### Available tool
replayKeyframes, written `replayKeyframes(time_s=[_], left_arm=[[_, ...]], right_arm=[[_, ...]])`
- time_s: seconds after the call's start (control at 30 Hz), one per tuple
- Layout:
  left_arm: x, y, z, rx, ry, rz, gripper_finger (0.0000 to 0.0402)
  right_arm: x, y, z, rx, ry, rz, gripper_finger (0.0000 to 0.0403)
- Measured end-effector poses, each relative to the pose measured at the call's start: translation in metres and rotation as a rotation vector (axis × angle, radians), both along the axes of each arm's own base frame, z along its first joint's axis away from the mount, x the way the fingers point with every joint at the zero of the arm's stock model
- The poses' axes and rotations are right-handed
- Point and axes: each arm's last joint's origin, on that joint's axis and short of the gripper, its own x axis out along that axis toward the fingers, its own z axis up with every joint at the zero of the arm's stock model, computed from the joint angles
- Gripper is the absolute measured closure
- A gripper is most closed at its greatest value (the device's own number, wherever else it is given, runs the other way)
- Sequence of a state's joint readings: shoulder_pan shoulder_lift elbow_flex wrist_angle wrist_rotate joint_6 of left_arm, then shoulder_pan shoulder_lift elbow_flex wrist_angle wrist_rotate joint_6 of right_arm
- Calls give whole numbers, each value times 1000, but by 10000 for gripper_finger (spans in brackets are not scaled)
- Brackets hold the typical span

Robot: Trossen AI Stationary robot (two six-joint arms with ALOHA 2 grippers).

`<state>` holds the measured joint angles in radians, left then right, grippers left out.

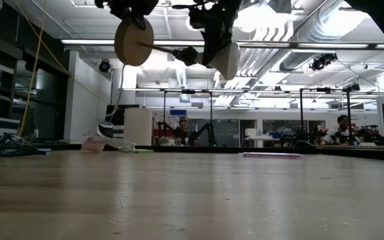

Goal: Screw lightbulb
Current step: Insert the lightbulb into the lamp

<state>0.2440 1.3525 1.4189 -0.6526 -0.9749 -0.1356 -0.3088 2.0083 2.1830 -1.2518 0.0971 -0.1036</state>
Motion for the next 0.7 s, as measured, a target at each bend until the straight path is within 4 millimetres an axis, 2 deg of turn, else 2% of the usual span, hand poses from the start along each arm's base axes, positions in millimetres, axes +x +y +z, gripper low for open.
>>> replayKeyframes(time_s=[0.23, 0.4, 0.57, 0.7], left_arm=[[-1, -6, 4, 7, -50, 3, 283], [-13, -8, 10, -24, -151, 25, 283], [-26, -11, 17, -37, -219, 53, 283], [-29, -12, 20, -48, -252, 50, 284]], right_arm=[[-2, -4, 1, 72, -24, 4, 257], [-4, -5, 6, 69, -51, 5, 257], [-3, -13, 16, 36, -149, 2, 257], [-7, -16, 21, 58, -173, 18, 257]])
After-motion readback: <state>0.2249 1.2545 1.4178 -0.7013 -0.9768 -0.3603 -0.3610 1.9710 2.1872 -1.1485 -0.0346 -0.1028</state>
